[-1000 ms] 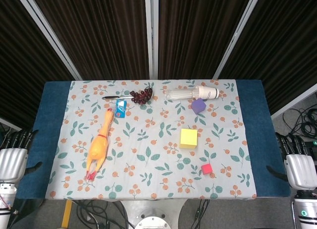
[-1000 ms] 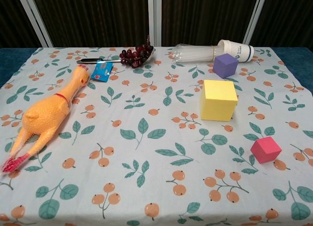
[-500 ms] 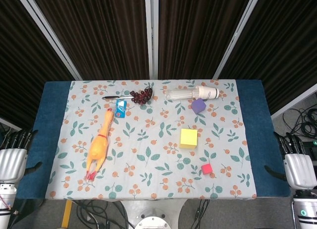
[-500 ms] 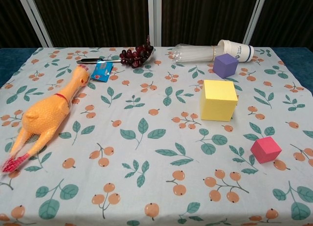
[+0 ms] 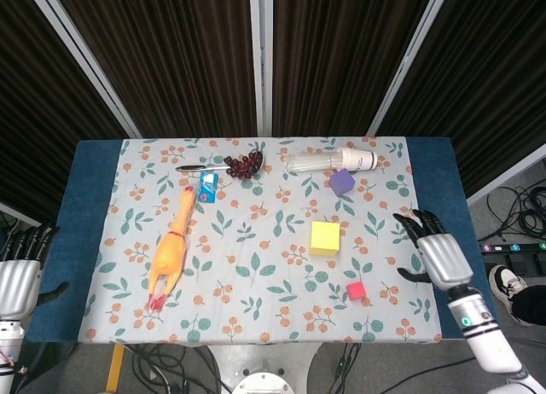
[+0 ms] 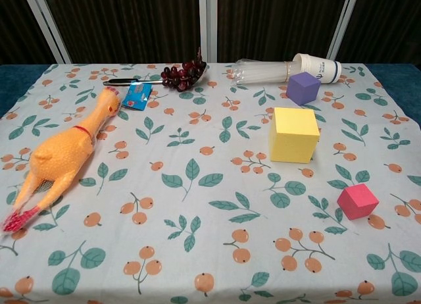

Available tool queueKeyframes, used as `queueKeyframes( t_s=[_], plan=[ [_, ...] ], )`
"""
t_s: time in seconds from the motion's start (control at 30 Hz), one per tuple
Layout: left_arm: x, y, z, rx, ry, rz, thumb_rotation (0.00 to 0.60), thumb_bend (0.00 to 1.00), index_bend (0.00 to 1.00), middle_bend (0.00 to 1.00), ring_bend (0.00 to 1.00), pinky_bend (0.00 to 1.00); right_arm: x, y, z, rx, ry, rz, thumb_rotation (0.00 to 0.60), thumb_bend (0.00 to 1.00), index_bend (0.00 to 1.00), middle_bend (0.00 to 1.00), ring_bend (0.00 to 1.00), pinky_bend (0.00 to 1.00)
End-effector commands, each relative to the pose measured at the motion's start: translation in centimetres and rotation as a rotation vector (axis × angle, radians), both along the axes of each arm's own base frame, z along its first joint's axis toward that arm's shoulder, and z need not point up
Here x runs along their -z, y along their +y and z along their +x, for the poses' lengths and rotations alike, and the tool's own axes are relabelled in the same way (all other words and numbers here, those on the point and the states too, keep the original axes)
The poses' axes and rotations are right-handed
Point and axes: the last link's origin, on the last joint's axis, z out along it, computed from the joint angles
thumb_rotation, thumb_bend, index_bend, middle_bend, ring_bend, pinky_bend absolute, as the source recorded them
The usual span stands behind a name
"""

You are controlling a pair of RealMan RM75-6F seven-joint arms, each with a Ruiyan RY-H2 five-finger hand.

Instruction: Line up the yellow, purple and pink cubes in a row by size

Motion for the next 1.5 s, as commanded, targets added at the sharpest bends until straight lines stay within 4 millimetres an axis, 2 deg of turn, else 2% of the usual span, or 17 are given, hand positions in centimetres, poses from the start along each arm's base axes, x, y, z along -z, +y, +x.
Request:
queueKeyframes(
  t_s=[0.03, 0.3, 0.6, 0.8, 0.9, 1.1, 1.33, 1.5],
  plan=[
    [0.0, -0.1, -0.2, -0.007, -0.001, -0.001, 0.600, 0.02, 0.16, 0.19, 0.10, 0.12, 3.0, -2.2, 2.1, -0.004, -0.012, 0.077, 0.600, 0.06, 0.09, 0.18, 0.00, 0.05],
    [0.2, 0.0, -0.6, -0.012, -0.006, -0.010, 0.600, 0.02, 0.16, 0.19, 0.10, 0.12, 7.4, -4.5, 3.5, 0.027, -0.032, 0.141, 0.600, 0.07, 0.11, 0.18, 0.00, 0.05],
    [0.4, 0.1, -1.1, -0.017, -0.011, -0.022, 0.600, 0.02, 0.16, 0.19, 0.10, 0.12, 10.1, -6.3, 4.7, 0.052, -0.036, 0.165, 0.600, 0.08, 0.14, 0.16, 0.00, 0.05],
    [0.4, 0.2, -1.4, -0.015, -0.011, -0.026, 0.600, 0.02, 0.16, 0.19, 0.10, 0.12, 11.7, -6.8, 5.4, 0.071, -0.047, 0.188, 0.600, 0.08, 0.18, 0.16, 0.00, 0.04],
    [0.4, 0.2, -1.5, -0.016, -0.011, -0.026, 0.600, 0.02, 0.16, 0.19, 0.10, 0.12, 12.3, -6.9, 5.5, 0.088, -0.057, 0.191, 0.600, 0.09, 0.20, 0.16, 0.00, 0.00],
    [0.4, 0.3, -1.8, -0.019, -0.013, -0.032, 0.600, 0.02, 0.16, 0.19, 0.10, 0.12, 13.1, -7.1, 5.3, 0.113, -0.068, 0.193, 0.600, 0.11, 0.20, 0.18, 0.00, 0.00],
    [0.4, 0.2, -2.0, -0.021, -0.012, -0.032, 0.600, 0.02, 0.16, 0.19, 0.10, 0.12, 13.6, -7.5, 5.5, 0.120, -0.075, 0.188, 0.600, 0.14, 0.23, 0.27, 0.01, 0.00],
    [0.3, 0.1, -2.1, -0.024, -0.012, -0.030, 0.600, 0.02, 0.16, 0.19, 0.10, 0.12, 13.2, -7.3, 6.1, 0.099, -0.084, 0.180, 0.600, 0.16, 0.26, 0.31, 0.05, 0.00]
  ],
)
